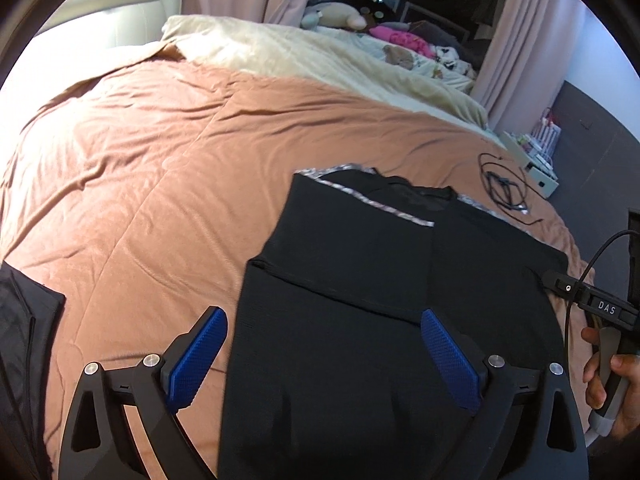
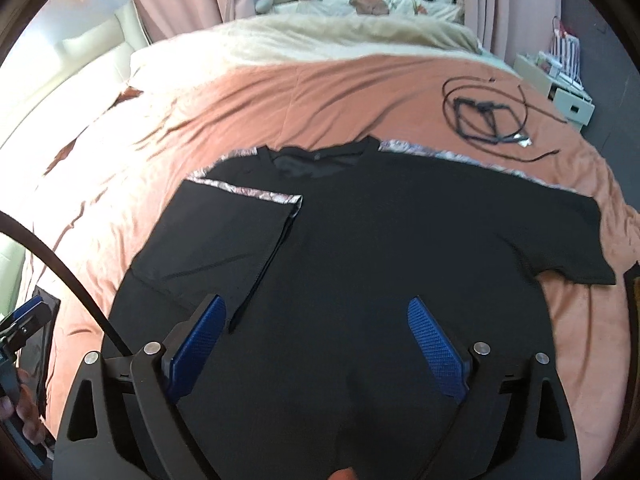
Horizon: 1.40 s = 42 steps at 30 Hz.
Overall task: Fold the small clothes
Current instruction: 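Withdraw both open grippers and move them to the shirt's other side, then close both grippers on the other side edge and sleeve of the shirt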
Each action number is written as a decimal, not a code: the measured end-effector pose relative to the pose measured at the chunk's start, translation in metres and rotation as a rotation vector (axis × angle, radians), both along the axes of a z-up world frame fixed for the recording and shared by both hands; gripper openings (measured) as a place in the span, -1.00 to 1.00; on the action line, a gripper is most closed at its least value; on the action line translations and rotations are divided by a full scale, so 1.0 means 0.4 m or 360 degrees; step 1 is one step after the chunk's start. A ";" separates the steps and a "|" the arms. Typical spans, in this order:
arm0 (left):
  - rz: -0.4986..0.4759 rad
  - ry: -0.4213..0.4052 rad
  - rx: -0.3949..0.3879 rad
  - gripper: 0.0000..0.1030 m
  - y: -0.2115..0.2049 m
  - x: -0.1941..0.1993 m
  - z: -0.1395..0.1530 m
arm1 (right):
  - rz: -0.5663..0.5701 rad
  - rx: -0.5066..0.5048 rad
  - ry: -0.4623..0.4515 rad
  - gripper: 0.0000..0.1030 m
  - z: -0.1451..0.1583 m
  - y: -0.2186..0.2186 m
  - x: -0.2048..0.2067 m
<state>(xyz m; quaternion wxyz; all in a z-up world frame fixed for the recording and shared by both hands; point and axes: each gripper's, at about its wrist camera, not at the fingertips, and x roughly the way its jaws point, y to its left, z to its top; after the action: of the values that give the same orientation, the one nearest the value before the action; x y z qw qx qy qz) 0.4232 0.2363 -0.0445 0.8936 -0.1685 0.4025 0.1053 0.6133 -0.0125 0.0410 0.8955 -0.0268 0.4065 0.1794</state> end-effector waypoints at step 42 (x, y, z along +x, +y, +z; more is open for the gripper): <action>-0.0506 -0.0166 0.0072 0.99 -0.621 0.164 0.160 | -0.0325 0.0162 -0.0179 0.91 0.146 -0.647 -0.196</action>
<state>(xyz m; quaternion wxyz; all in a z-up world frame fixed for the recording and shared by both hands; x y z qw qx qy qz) 0.4888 -0.0120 0.0193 0.9222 -0.0878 0.3747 -0.0372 0.5348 -0.2714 0.0995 0.9306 0.0501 0.3468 0.1058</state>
